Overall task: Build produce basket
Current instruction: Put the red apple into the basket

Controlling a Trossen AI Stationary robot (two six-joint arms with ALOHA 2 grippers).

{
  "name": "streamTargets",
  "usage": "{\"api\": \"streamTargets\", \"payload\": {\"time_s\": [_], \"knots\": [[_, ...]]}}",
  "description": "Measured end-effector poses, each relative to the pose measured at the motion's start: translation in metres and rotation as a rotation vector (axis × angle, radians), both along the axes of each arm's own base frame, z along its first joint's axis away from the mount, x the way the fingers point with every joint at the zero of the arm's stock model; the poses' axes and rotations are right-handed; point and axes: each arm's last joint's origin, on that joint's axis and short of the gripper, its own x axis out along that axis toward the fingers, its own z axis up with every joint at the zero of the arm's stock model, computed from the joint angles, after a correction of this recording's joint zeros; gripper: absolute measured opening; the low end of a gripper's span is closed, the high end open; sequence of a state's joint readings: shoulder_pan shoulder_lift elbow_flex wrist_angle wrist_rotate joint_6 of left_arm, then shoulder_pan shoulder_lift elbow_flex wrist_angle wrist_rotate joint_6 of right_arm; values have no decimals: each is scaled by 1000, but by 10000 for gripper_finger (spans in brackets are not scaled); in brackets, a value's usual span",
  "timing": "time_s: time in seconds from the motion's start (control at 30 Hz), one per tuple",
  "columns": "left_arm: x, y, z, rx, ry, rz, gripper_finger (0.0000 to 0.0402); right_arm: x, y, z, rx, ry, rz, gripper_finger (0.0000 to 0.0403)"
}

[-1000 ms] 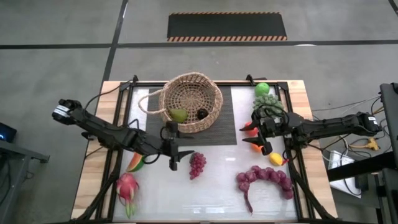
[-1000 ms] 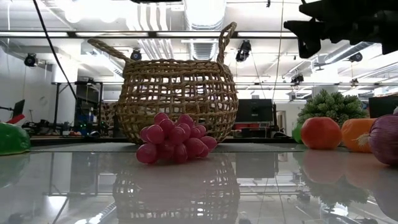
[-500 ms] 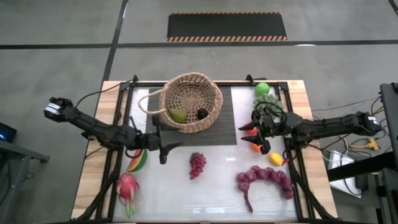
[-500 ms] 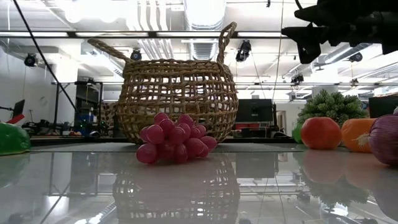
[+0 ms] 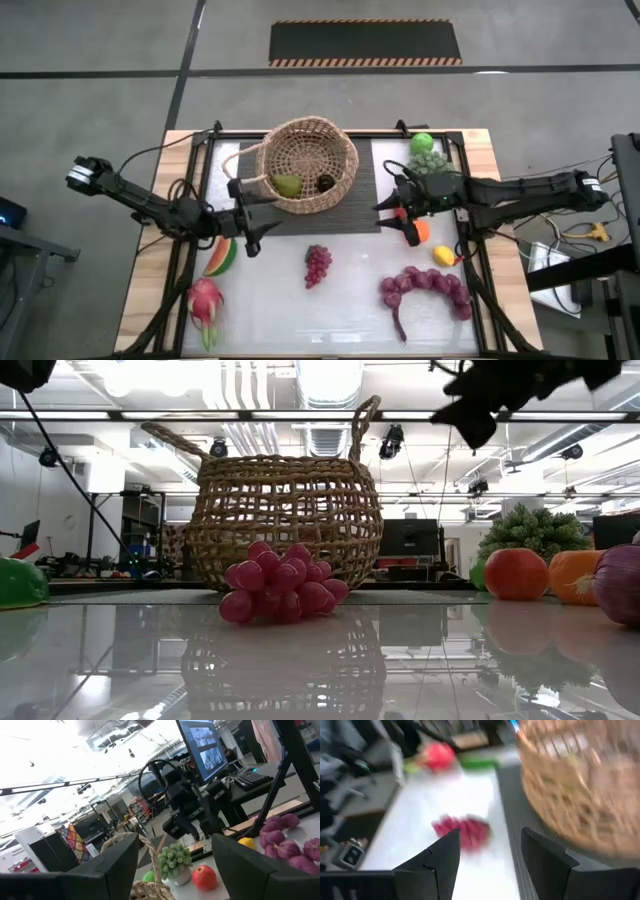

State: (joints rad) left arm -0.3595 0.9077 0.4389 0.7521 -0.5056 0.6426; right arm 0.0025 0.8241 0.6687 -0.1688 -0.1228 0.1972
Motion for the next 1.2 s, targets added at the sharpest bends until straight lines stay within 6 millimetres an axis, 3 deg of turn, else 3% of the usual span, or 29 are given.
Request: {"api": "streamTargets", "payload": {"time_s": [0.2,0.47,0.83,1.2], "knots": [[-4,2,2,-8,-19,0,233,-13,-8,1,114,445,-432,194],[-5,2,2,-6,-19,0,233,-15,-8,-23,348,743,-775,233],[-5,2,2,41,-12,13,233,-5,-8,-38,429,822,-952,304],[-5,2,2,46,-11,14,233,5,-11,-54,385,867,-1047,297]]}}
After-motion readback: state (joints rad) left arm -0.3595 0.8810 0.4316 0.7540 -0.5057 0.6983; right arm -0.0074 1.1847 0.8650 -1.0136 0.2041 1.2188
